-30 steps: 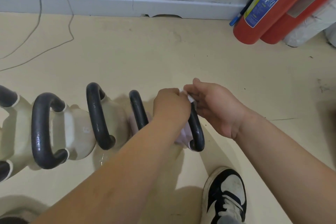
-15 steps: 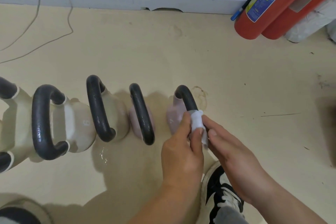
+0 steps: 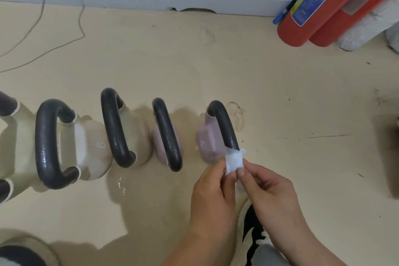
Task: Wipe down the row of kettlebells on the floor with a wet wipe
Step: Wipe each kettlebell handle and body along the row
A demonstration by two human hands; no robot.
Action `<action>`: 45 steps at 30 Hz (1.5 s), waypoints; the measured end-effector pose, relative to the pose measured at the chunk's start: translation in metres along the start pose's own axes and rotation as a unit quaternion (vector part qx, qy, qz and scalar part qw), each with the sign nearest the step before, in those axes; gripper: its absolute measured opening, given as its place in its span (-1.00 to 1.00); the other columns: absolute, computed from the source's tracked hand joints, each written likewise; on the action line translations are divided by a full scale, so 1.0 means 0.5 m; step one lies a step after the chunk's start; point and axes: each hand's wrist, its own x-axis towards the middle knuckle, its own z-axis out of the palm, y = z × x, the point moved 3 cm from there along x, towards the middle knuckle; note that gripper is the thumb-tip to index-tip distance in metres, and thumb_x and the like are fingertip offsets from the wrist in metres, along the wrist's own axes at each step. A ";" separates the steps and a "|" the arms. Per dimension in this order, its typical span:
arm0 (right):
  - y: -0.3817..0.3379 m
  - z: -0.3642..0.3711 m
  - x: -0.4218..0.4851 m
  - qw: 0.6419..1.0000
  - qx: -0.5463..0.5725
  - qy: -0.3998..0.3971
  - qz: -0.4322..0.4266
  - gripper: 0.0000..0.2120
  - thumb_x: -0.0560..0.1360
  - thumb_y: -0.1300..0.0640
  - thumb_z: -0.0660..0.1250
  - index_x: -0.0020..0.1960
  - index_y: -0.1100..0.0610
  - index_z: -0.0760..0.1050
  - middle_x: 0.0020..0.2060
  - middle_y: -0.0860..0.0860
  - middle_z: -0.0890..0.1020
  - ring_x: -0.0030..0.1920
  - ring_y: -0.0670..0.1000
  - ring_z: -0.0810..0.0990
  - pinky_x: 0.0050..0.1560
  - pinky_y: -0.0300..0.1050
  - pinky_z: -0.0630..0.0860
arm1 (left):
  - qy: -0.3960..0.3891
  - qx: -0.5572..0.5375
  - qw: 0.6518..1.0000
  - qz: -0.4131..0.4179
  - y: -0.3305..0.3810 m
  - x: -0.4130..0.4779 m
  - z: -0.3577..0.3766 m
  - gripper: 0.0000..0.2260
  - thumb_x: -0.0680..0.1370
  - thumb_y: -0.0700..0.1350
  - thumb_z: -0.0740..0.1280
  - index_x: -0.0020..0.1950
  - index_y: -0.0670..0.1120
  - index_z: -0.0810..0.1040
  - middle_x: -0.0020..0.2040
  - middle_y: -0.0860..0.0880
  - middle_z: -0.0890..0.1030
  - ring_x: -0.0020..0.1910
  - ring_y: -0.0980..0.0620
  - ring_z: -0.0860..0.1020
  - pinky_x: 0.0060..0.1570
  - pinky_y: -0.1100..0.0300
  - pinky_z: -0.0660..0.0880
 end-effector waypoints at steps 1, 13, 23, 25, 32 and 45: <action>0.006 0.002 0.000 1.000 -0.012 0.002 -0.003 -0.76 0.60 0.17 0.40 0.05 -0.14 0.75 -0.12 -0.01 0.78 0.00 0.11 0.72 0.07 -0.12 0.59 | -0.015 -0.002 1.000 0.003 -0.003 0.002 -0.001 -0.68 0.65 -0.19 0.30 0.20 0.25 0.61 -0.10 0.21 0.61 -0.12 0.19 0.58 -0.13 0.37 0.47; 0.044 0.011 0.057 0.995 -0.101 -0.015 -0.011 -0.82 0.54 0.22 0.46 -0.16 -0.01 0.74 -0.27 0.21 0.68 -0.35 -0.04 0.45 -0.25 -0.15 0.40 | -0.034 0.194 0.971 0.139 -0.061 0.039 -0.001 -0.66 0.62 -0.18 0.29 0.39 -0.03 0.57 -0.04 0.09 0.59 -0.10 0.19 0.45 -0.08 0.38 0.38; 0.054 0.019 0.029 0.984 -0.168 -0.049 -0.022 -0.68 0.60 0.26 0.32 -0.32 0.31 0.52 -0.55 -0.05 0.32 -0.48 -0.09 0.21 -0.45 -0.28 0.17 | -0.062 0.245 0.963 0.091 -0.053 -0.021 0.016 -0.82 0.58 -0.16 0.24 0.05 -0.13 0.62 -0.18 -0.01 0.55 -0.25 0.04 0.48 -0.27 0.24 0.35; 0.053 0.022 0.025 0.979 -0.192 -0.064 -0.024 -0.67 0.60 0.24 0.29 -0.31 0.36 0.46 -0.54 -0.03 0.32 -0.49 -0.10 0.21 -0.46 -0.30 0.17 | -0.044 0.270 0.955 0.116 -0.057 -0.026 0.019 -0.84 0.54 -0.14 0.22 -0.04 -0.11 0.59 -0.26 0.01 0.51 -0.34 0.07 0.41 -0.35 0.24 0.29; 0.045 0.034 0.021 0.948 -0.266 -0.174 0.004 -0.80 0.59 0.25 0.20 -0.16 0.20 0.54 -0.40 0.01 0.53 -0.39 -0.12 0.41 -0.29 -0.20 0.36 | -0.176 0.339 0.922 0.066 -0.042 -0.028 -0.019 -0.82 0.65 -0.13 0.14 0.18 -0.04 0.49 0.00 -0.01 0.51 -0.10 0.02 0.39 -0.16 0.16 0.33; 0.005 0.003 -0.024 0.993 -0.036 -0.103 0.051 -0.78 0.55 0.03 0.47 -0.12 0.19 0.69 -0.23 0.16 0.74 -0.25 0.01 0.69 -0.17 -0.05 0.61 | 0.031 0.026 0.995 -0.091 0.041 -0.047 -0.068 -0.88 0.61 -0.17 0.20 -0.07 0.04 0.38 -0.21 0.04 0.54 -0.26 0.07 0.49 -0.33 0.19 0.40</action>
